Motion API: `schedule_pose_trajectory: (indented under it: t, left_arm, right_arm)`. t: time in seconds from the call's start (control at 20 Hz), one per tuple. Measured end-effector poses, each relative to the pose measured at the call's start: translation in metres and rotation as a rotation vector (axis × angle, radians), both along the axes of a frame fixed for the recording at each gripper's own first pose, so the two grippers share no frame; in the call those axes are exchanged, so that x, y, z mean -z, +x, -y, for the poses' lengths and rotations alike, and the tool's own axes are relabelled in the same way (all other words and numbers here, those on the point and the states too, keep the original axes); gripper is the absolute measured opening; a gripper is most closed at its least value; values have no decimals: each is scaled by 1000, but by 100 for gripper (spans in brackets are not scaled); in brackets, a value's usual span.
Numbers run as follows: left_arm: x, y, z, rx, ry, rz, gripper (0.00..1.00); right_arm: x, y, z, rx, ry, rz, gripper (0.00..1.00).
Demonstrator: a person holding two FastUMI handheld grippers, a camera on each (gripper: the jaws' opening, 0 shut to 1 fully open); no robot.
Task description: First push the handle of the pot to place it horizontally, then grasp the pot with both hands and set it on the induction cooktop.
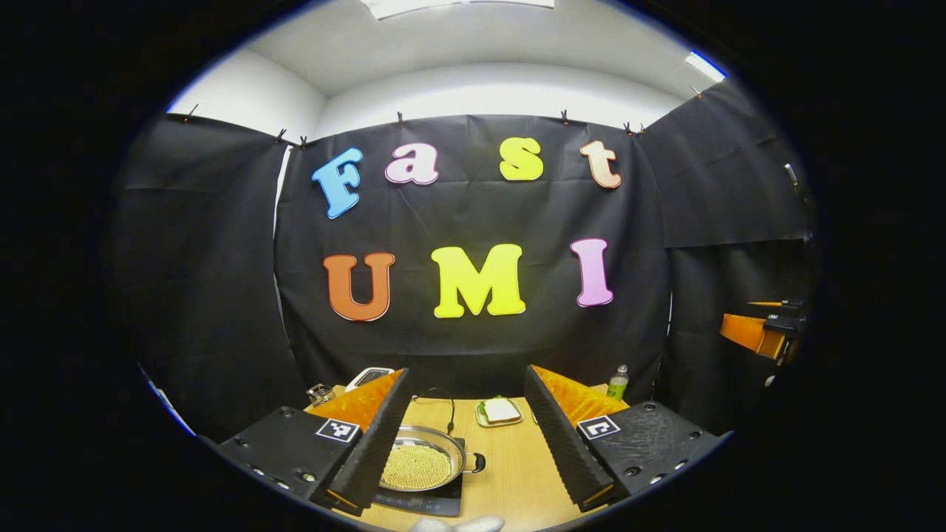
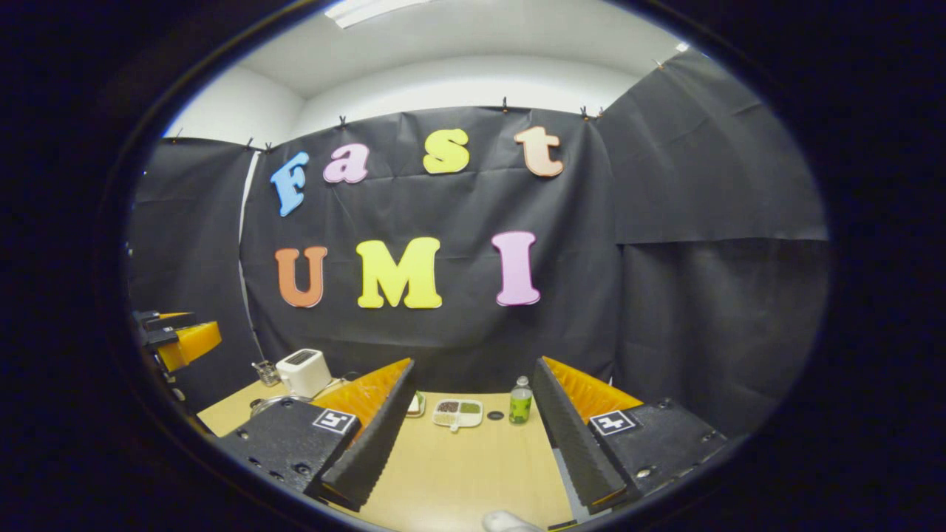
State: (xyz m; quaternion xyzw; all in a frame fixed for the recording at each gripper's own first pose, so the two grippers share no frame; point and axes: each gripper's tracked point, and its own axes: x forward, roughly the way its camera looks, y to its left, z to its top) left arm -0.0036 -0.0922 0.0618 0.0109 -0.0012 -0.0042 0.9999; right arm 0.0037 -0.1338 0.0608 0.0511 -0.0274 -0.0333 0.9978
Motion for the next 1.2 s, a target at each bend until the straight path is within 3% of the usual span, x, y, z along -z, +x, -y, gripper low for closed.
schedule_pose_trajectory:
  t: [0.3,1.2]
  left_arm:
    - [-5,1,9,6,3,15,91]
    - [-9,3,-7,-9,-3,27,92]
  right_arm:
    - [-6,-8,15,18,1,21,100]
    - [-11,-7,3,9,2,29,100]
